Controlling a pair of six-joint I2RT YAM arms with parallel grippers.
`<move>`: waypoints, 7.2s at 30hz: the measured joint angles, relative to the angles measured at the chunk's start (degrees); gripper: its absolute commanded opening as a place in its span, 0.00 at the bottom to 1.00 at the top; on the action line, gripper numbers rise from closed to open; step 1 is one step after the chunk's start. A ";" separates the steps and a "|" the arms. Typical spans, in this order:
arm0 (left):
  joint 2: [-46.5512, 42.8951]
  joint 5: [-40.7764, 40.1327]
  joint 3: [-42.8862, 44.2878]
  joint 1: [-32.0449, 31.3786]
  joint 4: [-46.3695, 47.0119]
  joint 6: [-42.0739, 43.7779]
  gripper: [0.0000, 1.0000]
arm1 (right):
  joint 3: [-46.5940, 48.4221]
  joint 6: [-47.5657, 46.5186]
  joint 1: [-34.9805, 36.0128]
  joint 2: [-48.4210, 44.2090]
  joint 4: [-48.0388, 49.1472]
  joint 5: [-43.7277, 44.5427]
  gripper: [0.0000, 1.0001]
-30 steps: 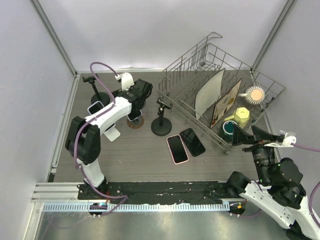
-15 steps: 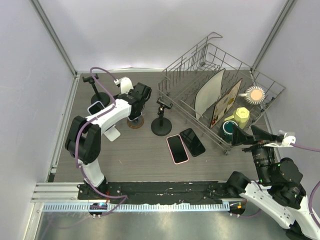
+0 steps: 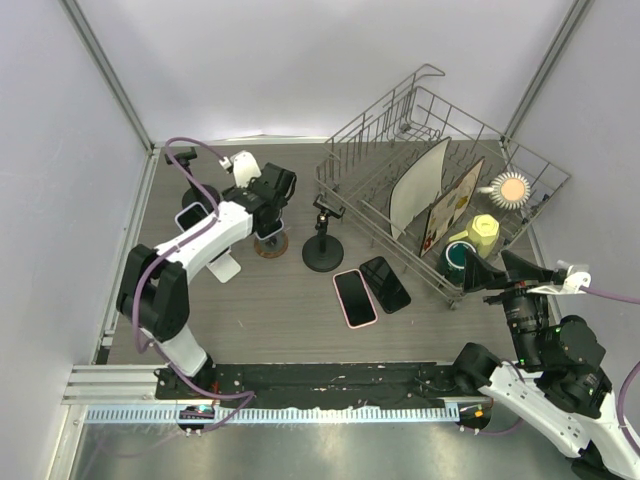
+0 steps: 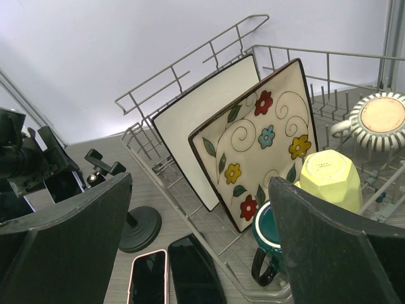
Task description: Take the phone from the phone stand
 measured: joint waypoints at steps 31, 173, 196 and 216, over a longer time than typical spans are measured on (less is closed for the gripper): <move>-15.65 8.85 -8.55 -26.23 -19.50 -4.37 0.32 | -0.22 -0.02 0.00 0.00 0.04 -0.42 0.94; -19.12 5.86 -17.31 19.76 2.23 5.81 0.98 | -0.63 -0.48 0.00 -0.02 0.00 0.20 0.94; -20.79 5.92 -18.03 20.09 0.59 6.01 0.43 | -0.63 -0.48 0.00 -0.02 0.02 0.15 0.94; -30.64 19.85 -11.10 12.66 -13.57 12.17 0.31 | -0.63 -0.48 0.00 -0.02 0.00 0.00 0.94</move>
